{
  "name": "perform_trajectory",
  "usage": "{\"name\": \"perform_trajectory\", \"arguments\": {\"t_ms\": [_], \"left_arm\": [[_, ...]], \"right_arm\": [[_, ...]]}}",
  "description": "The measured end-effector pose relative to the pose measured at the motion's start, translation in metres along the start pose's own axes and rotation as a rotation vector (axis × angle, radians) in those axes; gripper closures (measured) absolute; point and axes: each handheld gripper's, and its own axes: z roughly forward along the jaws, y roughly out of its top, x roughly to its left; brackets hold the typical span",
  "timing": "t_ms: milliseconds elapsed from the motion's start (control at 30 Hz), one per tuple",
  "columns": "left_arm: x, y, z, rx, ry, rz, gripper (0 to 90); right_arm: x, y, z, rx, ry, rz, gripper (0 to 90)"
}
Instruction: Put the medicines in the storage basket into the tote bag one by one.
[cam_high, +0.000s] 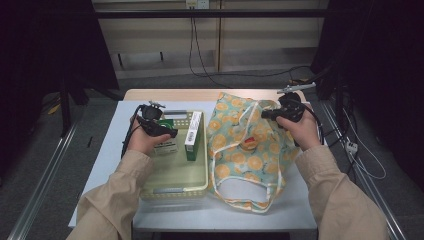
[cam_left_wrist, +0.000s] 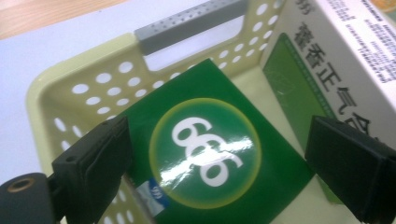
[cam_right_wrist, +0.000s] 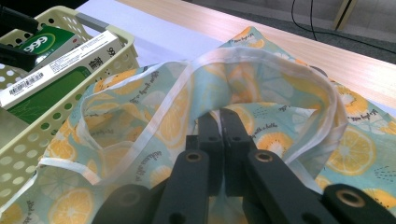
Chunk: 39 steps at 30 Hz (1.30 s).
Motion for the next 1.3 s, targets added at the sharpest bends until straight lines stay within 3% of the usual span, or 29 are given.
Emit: {"name": "perform_trajectory", "arguments": {"t_ms": [267, 500, 767, 867, 1133, 1300], "left_arm": [[-0.0006, -0.0016, 0.0019, 0.001, 0.005, -0.02, 3.5], [-0.0069, -0.0012, 0.0061, 0.029, 0.032, 0.0, 1.9], [-0.005, -0.0008, 0.0063, 0.005, 0.045, -0.024, 3.4], [-0.0041, -0.0008, 0.0069, 0.014, 0.059, -0.008, 3.4], [0.0011, -0.0013, 0.0042, -0.02, 0.071, -0.048, 5.7], [0.0002, -0.0019, 0.0041, -0.023, 0.082, -0.041, 7.4]], "right_arm": [[0.0001, -0.0001, -0.0011, -0.002, 0.001, -0.003, 90.0], [0.002, 0.0002, -0.0008, -0.002, 0.001, -0.005, 90.0], [0.0032, 0.0004, 0.0006, -0.001, 0.005, -0.012, 90.0], [0.0031, 0.0005, 0.0005, -0.002, 0.005, -0.011, 90.0], [0.0024, 0.0001, -0.0013, -0.001, 0.005, -0.011, 90.0], [0.0019, -0.0005, -0.0009, 0.0, 0.008, -0.011, 90.0]]}}
